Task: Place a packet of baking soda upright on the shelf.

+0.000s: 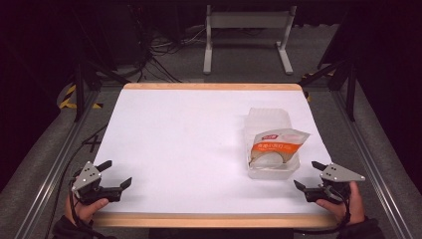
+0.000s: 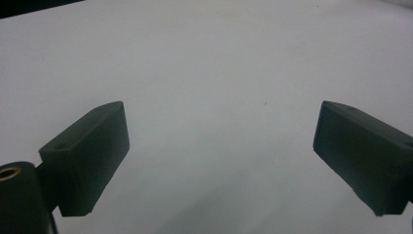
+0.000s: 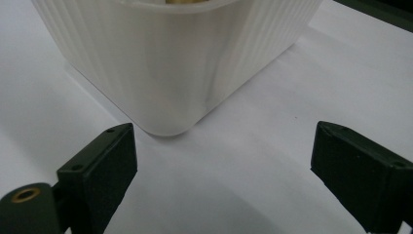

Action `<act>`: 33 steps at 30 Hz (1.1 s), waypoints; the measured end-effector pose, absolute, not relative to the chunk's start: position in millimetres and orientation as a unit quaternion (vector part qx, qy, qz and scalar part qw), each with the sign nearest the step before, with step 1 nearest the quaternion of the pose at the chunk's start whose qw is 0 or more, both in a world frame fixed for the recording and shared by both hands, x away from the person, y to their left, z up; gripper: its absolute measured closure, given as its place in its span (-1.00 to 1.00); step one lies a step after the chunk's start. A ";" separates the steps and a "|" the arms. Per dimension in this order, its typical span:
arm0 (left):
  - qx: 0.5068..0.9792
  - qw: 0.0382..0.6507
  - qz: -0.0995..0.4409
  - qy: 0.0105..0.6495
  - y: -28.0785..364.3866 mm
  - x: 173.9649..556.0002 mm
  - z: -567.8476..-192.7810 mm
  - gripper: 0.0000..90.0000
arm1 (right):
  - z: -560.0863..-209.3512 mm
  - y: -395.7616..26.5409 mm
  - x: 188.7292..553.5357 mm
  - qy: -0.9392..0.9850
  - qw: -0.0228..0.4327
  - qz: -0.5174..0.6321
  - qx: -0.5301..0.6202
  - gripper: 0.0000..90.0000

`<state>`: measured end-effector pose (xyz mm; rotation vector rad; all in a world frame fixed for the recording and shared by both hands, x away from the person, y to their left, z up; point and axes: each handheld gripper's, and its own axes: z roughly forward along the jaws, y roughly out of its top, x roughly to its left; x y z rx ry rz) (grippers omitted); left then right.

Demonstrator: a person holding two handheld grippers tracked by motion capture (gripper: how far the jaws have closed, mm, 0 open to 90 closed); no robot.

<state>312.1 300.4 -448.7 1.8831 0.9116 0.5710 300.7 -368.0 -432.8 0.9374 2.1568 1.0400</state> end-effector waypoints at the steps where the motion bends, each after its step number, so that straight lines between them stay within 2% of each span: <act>1: 0.769 0.466 0.228 0.374 300.5 313.2 -449.6 -0.85 | -432.7 -367.9 300.9 0.805 0.282 0.389 0.349 -0.77; 33: 0.790 0.445 0.233 0.351 288.7 313.0 -450.6 -0.85 | -432.8 -366.4 299.6 0.807 0.283 0.383 0.350 -0.77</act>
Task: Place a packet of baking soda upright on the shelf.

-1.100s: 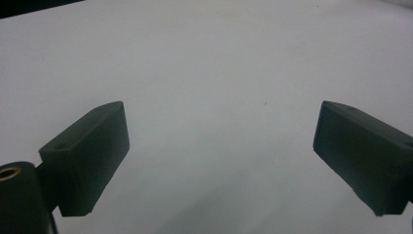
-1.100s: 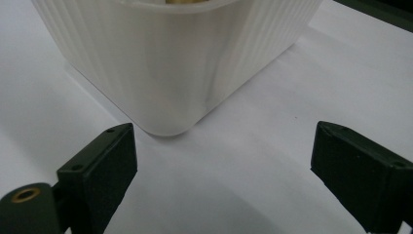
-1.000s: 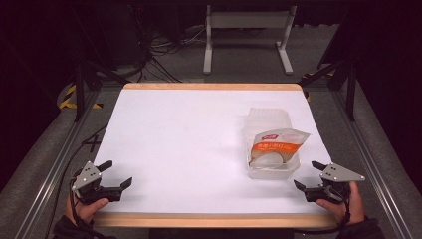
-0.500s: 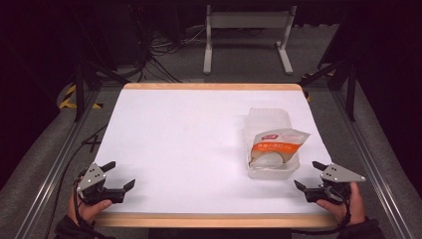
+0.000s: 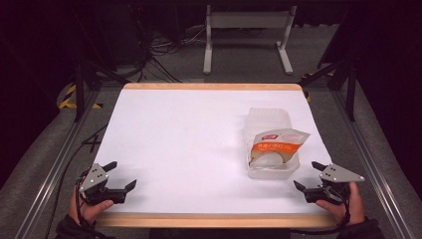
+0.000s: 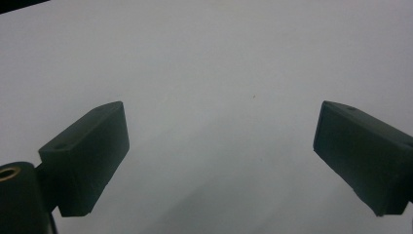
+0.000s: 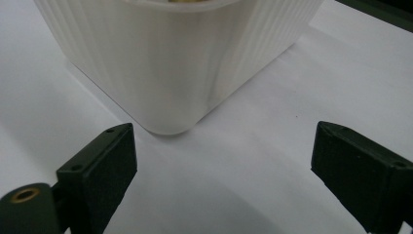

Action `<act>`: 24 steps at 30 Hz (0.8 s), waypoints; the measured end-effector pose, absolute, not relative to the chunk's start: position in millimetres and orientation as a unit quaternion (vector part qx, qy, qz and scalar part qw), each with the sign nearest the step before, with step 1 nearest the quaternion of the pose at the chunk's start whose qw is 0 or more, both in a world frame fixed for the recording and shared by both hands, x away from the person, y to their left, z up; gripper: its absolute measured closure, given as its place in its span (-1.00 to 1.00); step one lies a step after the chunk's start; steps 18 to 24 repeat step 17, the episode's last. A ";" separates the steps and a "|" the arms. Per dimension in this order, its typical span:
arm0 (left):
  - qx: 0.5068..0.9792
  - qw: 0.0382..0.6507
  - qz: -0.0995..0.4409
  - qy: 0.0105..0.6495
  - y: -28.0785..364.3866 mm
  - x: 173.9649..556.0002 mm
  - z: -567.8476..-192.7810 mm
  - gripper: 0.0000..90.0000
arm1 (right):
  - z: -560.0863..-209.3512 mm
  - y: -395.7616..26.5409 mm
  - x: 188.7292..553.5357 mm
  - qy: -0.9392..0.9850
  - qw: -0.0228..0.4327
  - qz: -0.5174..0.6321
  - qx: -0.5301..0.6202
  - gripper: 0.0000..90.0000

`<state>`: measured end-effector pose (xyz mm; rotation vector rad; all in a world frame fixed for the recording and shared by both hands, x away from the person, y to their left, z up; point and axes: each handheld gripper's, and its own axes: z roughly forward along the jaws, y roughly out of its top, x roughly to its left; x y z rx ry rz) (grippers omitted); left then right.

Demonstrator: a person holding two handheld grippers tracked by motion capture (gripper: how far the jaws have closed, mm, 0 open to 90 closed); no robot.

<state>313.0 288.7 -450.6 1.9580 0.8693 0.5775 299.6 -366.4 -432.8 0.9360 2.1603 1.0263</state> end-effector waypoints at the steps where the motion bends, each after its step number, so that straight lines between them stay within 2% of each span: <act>1: 0.790 0.444 0.233 0.352 288.4 313.0 -450.6 -0.85 | -432.9 -366.4 299.7 0.807 0.283 0.383 0.350 -0.77; 24: 0.800 0.429 0.235 0.347 281.2 317.2 -450.7 -0.85 | -434.0 -369.1 299.6 0.804 0.281 0.386 0.355 -0.77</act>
